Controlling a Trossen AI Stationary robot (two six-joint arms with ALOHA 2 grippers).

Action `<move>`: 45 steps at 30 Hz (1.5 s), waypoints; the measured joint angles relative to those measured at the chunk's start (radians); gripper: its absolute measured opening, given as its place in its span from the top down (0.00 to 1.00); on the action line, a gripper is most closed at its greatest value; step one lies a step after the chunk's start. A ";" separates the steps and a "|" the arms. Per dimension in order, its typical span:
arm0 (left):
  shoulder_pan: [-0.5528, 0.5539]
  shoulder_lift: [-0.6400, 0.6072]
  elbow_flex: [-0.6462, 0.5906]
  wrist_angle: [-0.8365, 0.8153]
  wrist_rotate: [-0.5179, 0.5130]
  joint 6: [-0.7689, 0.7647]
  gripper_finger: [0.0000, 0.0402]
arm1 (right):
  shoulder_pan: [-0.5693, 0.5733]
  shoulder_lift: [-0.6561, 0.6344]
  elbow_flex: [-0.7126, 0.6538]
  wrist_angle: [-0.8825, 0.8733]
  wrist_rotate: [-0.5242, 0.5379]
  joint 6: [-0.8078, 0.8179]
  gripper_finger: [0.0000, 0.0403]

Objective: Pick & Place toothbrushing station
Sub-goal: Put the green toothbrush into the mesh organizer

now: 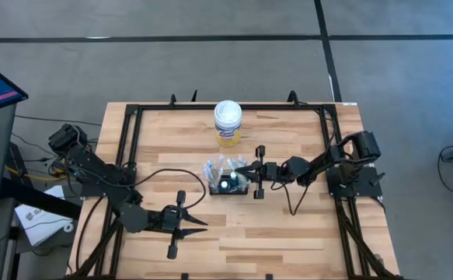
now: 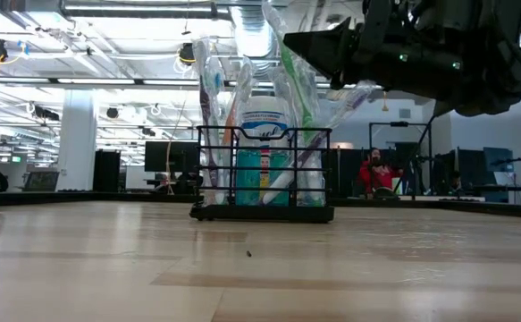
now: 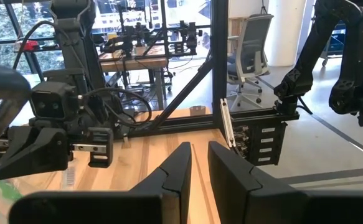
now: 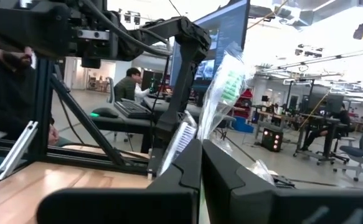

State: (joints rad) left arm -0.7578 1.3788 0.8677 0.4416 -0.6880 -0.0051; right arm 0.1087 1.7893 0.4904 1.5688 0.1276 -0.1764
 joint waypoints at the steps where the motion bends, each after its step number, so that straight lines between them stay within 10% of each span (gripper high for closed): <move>1: 0.000 0.000 0.000 0.000 0.000 0.000 0.88 | -0.004 0.000 0.000 0.000 0.000 0.002 1.00; 45: 0.000 0.000 0.000 -0.001 0.000 -0.003 0.88 | 0.034 -0.004 -0.027 -0.117 0.039 0.061 1.00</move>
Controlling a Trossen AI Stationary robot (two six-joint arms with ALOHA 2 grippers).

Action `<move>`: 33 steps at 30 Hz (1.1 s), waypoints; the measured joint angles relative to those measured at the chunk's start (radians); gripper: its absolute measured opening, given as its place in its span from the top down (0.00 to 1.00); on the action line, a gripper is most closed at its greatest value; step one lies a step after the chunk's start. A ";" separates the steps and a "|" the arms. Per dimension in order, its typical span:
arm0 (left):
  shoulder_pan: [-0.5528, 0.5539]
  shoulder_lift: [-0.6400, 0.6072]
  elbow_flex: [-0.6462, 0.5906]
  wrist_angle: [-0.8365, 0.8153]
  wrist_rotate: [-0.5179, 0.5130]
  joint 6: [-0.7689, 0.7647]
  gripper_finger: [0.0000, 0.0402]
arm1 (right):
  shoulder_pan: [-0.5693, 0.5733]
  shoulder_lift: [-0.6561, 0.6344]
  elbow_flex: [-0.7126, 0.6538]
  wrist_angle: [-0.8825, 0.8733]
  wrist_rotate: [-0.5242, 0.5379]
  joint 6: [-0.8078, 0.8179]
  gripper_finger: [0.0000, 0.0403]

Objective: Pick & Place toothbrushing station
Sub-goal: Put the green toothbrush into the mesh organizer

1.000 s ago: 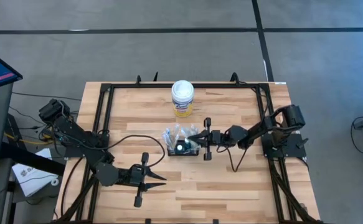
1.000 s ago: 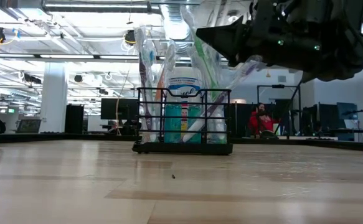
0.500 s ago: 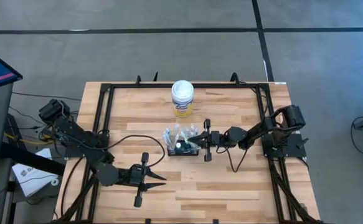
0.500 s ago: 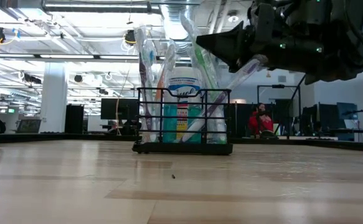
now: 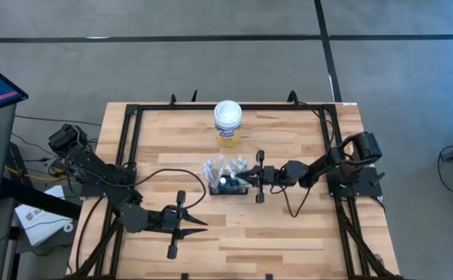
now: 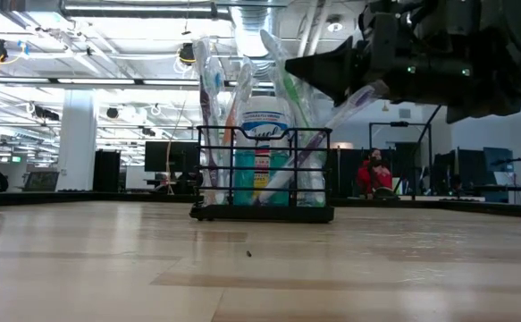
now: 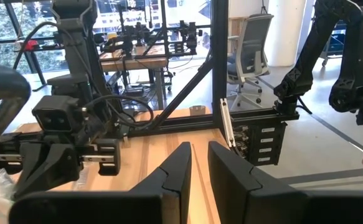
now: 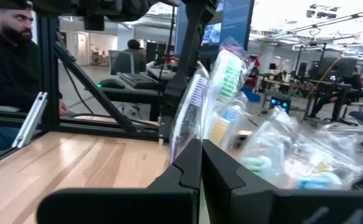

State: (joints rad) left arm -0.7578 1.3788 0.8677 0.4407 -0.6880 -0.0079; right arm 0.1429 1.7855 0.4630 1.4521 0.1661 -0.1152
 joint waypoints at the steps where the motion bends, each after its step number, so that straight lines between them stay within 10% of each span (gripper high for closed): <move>1: 0.000 0.000 0.000 0.000 0.000 0.000 0.88 | 0.001 0.000 -0.001 0.003 0.000 0.000 1.00; 25: 0.000 0.001 -0.031 0.012 -0.002 -0.026 0.88 | 0.001 0.000 -0.003 -0.016 -0.004 0.002 0.99; 33: 0.000 0.001 -0.031 0.015 -0.003 -0.026 0.88 | 0.011 0.000 -0.003 -0.016 -0.005 0.010 0.78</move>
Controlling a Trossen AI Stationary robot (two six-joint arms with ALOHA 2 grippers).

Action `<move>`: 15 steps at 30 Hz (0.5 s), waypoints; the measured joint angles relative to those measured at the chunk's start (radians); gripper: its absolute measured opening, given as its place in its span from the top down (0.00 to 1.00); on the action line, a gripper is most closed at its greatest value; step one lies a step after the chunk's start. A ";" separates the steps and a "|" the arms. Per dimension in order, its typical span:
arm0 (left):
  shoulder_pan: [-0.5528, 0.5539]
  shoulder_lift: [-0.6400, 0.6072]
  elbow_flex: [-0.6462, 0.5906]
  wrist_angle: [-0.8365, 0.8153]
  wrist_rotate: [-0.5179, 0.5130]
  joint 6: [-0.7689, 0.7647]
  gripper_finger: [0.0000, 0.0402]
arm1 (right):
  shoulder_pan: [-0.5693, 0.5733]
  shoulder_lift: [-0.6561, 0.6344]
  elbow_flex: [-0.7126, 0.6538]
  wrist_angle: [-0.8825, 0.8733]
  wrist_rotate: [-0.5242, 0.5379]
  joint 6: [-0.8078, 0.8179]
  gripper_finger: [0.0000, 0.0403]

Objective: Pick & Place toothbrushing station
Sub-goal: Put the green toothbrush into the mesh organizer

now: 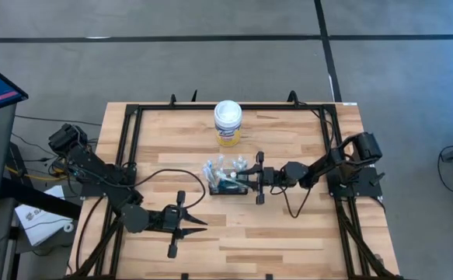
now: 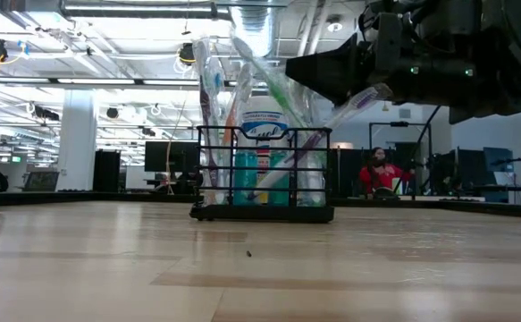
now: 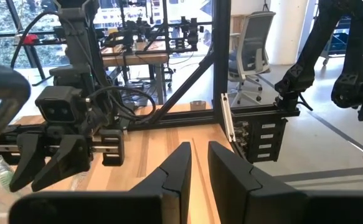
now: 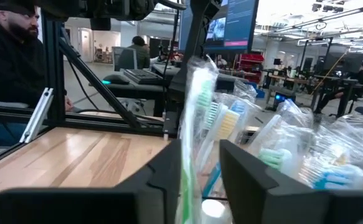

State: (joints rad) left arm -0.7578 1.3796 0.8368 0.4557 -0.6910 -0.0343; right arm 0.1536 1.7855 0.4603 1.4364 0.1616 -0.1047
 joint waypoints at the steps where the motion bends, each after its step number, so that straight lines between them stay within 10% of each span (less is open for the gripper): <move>1: 0.000 0.000 0.000 0.000 0.000 0.000 0.88 | 0.003 0.000 0.000 0.000 0.001 0.000 0.75; 15: 0.006 0.000 0.000 -0.003 -0.055 0.000 0.88 | 0.083 -0.132 -0.001 -0.072 0.111 -0.058 0.63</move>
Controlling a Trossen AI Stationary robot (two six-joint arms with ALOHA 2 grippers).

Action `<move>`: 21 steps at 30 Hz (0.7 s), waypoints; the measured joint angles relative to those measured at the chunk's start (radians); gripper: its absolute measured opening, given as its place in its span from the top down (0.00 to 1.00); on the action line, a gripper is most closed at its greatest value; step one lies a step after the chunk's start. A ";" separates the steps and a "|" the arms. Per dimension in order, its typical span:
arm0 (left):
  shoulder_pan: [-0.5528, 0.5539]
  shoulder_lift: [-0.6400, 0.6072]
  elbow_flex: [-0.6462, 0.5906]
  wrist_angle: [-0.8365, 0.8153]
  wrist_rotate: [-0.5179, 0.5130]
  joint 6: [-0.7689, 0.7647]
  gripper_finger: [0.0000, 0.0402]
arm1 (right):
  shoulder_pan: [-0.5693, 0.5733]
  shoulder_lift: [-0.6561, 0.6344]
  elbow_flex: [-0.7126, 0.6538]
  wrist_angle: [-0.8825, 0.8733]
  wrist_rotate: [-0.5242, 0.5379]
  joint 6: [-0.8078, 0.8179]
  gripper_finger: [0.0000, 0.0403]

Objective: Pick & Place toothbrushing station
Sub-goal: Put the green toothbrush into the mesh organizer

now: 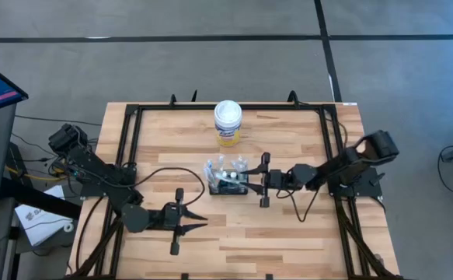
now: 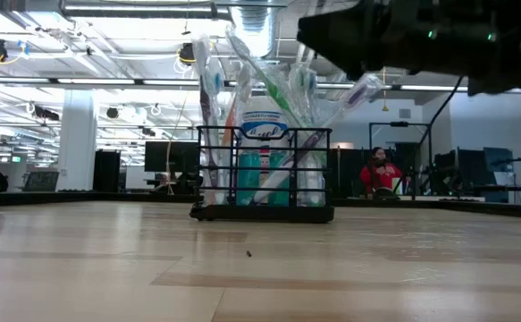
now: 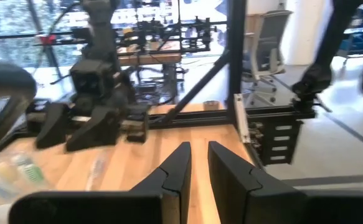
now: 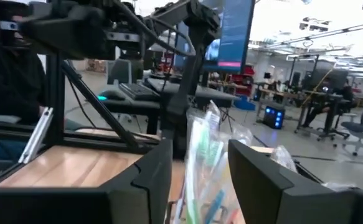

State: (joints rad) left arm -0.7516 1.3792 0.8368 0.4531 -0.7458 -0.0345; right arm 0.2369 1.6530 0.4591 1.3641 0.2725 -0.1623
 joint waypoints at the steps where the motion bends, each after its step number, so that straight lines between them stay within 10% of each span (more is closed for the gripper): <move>1: 0.004 0.000 0.000 -0.002 -0.016 0.000 0.88 | 0.006 -0.025 0.000 -0.029 -0.002 0.002 0.64; 21: 0.194 0.070 0.001 -0.123 -0.171 0.058 0.88 | 0.072 -0.216 0.001 -0.384 0.020 0.024 0.71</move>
State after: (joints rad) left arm -0.5571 1.4490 0.8379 0.3301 -0.9165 0.0235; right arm 0.3094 1.4372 0.4605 0.9799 0.2927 -0.1381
